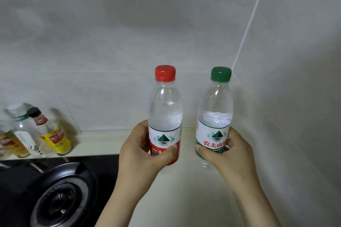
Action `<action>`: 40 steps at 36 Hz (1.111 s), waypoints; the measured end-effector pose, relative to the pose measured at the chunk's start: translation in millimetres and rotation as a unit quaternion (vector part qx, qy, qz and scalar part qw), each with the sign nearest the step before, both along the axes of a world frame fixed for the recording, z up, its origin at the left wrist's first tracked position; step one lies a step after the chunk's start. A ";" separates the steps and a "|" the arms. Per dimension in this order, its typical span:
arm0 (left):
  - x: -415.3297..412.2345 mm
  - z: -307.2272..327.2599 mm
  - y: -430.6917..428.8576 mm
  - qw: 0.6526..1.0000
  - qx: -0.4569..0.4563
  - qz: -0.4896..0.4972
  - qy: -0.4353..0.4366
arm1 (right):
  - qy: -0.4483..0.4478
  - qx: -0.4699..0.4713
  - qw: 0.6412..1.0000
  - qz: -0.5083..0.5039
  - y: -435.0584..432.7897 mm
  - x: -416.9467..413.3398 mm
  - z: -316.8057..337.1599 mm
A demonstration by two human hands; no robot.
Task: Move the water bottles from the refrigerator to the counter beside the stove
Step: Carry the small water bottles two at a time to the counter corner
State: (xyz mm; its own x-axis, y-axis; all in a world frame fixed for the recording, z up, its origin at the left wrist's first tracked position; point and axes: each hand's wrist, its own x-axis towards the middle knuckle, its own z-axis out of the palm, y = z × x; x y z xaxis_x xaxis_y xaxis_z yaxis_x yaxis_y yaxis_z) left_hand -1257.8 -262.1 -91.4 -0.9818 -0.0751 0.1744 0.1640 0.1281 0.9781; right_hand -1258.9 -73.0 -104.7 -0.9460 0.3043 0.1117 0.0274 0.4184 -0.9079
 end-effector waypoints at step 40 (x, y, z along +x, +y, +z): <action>-88.3 -156.7 6.1 0.978 -0.094 0.022 -0.184 | -0.068 0.084 0.993 -0.043 49.8 -148.7 -202.0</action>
State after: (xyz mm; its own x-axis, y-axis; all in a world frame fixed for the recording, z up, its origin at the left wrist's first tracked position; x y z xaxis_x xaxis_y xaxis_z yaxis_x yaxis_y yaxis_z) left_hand -1346.1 -256.0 -248.1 -0.9772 -0.1196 -0.1753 -0.2045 0.3110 0.9281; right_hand -1407.6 -23.2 -306.7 -0.9270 0.3730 0.0399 0.1881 0.5542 -0.8108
